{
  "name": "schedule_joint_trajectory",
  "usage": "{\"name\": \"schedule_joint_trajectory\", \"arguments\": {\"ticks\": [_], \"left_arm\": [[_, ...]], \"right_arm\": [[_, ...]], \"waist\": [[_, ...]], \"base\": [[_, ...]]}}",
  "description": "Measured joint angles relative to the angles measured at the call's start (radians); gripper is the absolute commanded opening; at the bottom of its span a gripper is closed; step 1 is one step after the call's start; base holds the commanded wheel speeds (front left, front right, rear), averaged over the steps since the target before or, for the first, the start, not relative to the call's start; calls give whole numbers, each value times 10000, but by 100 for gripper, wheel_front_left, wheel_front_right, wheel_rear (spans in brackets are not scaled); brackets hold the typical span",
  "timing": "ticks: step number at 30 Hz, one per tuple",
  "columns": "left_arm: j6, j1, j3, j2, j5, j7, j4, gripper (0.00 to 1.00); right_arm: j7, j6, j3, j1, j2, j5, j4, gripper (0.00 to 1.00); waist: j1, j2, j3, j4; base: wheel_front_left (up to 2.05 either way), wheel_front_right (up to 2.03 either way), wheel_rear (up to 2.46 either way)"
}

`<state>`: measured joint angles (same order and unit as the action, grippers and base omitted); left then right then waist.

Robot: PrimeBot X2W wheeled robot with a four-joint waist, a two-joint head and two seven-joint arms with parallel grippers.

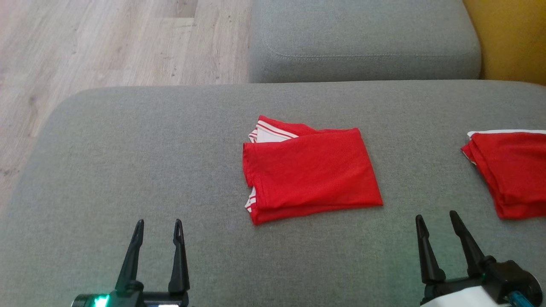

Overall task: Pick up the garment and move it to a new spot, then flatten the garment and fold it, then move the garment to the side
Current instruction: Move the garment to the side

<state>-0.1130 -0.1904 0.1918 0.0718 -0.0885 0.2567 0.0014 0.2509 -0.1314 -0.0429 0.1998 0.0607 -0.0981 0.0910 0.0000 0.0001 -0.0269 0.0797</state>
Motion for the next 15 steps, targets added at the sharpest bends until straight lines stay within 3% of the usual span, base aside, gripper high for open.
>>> {"name": "schedule_joint_trajectory", "arguments": {"ticks": [15], "left_arm": [[171,-12,-151,-58,190,0,190,100]], "right_arm": [[0,0,40,-32,-134,199,121,100]], "waist": [[0,0,-5,-108]], "base": [[0,0,0]]}}
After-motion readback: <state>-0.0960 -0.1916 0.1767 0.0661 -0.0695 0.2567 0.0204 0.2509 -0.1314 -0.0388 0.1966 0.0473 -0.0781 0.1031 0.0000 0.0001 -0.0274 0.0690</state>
